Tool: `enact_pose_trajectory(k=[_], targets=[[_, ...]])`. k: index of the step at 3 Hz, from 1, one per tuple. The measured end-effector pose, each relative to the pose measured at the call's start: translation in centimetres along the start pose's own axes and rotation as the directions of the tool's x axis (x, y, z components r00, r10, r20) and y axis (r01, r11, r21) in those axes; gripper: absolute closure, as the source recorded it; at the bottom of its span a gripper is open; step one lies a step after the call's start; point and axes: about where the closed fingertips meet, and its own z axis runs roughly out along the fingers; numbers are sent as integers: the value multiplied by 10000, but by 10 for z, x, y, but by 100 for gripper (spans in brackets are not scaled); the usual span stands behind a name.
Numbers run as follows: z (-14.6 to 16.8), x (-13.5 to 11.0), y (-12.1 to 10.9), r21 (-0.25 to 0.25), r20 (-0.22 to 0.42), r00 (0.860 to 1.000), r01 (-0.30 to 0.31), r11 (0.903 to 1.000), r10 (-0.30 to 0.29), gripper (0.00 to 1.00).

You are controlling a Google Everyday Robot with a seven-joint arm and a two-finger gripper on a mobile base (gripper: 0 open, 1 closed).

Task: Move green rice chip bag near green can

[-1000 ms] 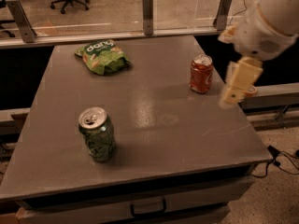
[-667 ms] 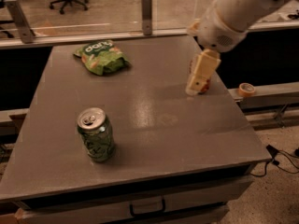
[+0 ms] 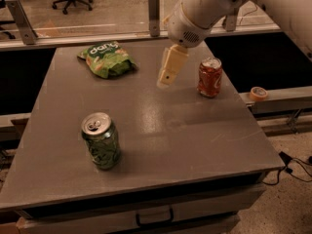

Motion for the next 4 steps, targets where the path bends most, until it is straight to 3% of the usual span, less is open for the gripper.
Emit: enact_pose_trajectory(k=[1, 2, 3, 4], targets=[[28, -10, -19, 155, 564, 9984, -62, 9999, 53, 0], [76, -28, -50, 155, 1303, 9914, -132, 9998, 111, 0], [130, -35, -79, -112, 1894, 9790, -747, 9971, 755, 0], [171, -40, -97, -512, 2513, 9534, -1592, 9859, 1670, 0]])
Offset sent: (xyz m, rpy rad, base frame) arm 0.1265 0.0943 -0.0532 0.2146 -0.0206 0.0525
